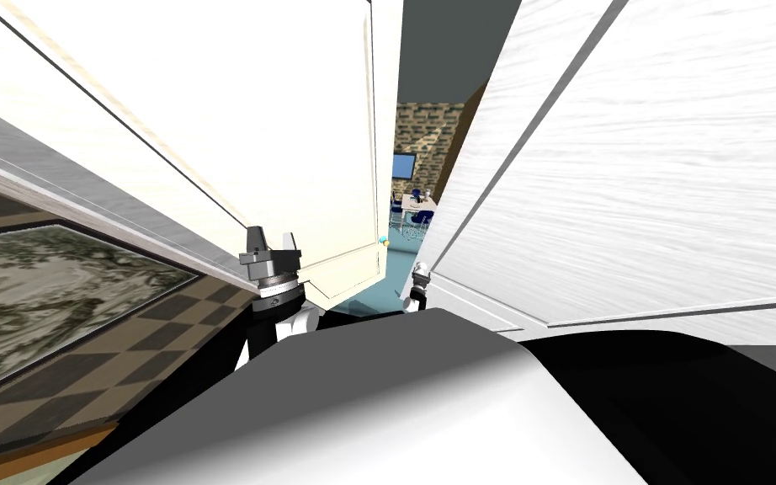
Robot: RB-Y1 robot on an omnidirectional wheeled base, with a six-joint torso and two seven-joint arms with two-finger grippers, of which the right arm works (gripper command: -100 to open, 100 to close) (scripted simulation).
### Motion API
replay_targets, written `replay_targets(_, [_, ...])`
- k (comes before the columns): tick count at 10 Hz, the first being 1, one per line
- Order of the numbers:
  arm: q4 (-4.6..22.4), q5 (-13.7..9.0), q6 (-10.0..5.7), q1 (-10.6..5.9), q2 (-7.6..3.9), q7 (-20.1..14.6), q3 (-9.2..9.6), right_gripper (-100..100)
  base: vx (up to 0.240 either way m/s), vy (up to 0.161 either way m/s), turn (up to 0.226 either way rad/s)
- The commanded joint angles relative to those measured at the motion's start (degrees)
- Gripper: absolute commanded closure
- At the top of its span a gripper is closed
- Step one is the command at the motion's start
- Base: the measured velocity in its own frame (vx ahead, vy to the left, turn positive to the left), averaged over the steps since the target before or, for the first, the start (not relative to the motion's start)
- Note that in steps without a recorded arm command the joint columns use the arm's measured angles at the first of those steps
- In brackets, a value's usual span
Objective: Push the door open
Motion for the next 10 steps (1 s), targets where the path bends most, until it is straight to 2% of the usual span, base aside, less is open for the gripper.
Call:
replay_targets(1, [1.1, -0.3, -1.41, -0.54, -0.90, -0.5, -1.59, 100, 0.040, -0.005, 0.028])
replay_targets(2, [1.9, -0.5, -1.62, -1.39, -0.68, -0.5, -3.38, 100, 0.059, -0.005, 0.072])
replay_targets(4, [1.9, -0.5, -1.62, -1.39, -0.68, -0.5, -3.38, 100, 0.044, -0.012, 0.011])
replay_targets(6, [3.5, -1.0, -2.03, -3.00, -0.18, -0.5, -6.60, 100, 0.048, -0.005, 0.084])
replay_targets(7, [3.5, -1.0, -2.03, -3.00, -0.18, -0.5, -6.78, 100, 0.057, -0.009, 0.023])
replay_targets(8, [4.2, -1.2, -2.22, -3.75, 0.10, -0.5, -8.34, 100, 0.063, -0.003, 0.052])
replay_targets(9, [3.7, -1.2, -2.22, -3.75, 0.10, -0.5, -8.34, 100, 0.047, -0.011, 0.030])
replay_targets(10, [5.0, -1.4, -2.40, -4.48, 0.37, -0.5, -9.88, 100, 0.056, -0.013, 0.063])
